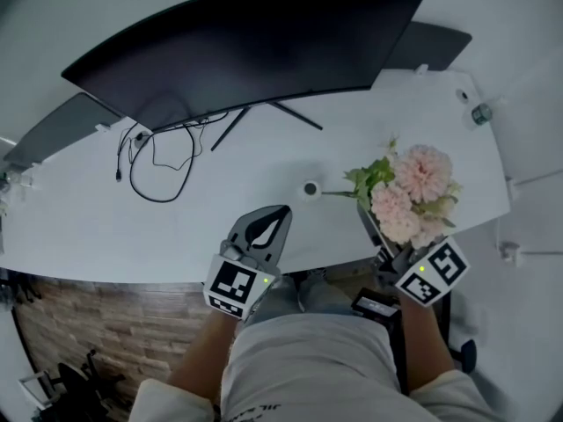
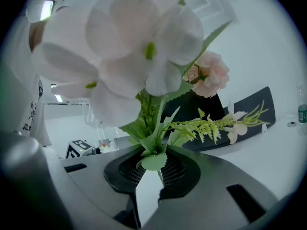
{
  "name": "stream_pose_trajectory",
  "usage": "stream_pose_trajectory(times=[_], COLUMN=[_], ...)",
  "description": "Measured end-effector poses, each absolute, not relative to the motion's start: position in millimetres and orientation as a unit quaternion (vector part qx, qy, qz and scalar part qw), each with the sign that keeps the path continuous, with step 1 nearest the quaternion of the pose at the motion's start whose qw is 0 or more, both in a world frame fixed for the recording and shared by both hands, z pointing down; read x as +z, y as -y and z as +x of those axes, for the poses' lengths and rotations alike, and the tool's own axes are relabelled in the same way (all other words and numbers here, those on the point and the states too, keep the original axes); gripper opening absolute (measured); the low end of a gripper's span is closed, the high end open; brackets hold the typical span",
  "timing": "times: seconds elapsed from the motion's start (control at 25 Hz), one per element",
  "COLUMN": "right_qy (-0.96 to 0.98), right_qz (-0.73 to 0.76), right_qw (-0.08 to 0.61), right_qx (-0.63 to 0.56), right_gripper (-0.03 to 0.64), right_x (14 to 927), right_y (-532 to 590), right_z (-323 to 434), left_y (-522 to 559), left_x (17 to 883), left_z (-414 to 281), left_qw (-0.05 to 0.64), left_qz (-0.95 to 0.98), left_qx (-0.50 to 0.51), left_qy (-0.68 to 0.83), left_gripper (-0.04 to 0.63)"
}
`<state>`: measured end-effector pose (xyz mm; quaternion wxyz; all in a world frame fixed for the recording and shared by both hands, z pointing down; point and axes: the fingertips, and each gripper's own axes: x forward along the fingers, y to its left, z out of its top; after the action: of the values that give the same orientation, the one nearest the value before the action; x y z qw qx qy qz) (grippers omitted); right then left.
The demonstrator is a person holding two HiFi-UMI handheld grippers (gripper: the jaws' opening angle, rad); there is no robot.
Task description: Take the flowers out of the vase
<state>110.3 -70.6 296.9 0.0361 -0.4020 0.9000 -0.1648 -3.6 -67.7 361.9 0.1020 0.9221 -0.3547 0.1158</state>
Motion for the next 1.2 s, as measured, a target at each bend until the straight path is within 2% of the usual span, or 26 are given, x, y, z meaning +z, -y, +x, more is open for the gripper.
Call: stream_pose_trajectory(times=[0.64, 1.2], right_qy=[-0.917, -0.916], right_qz=[-0.362, -0.365], right_qw=[-0.003, -0.012], right_qx=[-0.165, -0.164], right_gripper=[0.075, 0.075], right_x=[298.6, 288.3], right_y=[63.7, 62.7], right_z=[80.5, 87.2], left_y=[72.4, 78.0], left_x=[319.9, 312.2], left_z=[-15.9, -9.4], left_qw=[0.109, 0.112], left_qz=[0.905, 0.904], left_qx=[0.114, 0.110], left_qy=[0.395, 0.398], left_gripper=[0.003, 0.003])
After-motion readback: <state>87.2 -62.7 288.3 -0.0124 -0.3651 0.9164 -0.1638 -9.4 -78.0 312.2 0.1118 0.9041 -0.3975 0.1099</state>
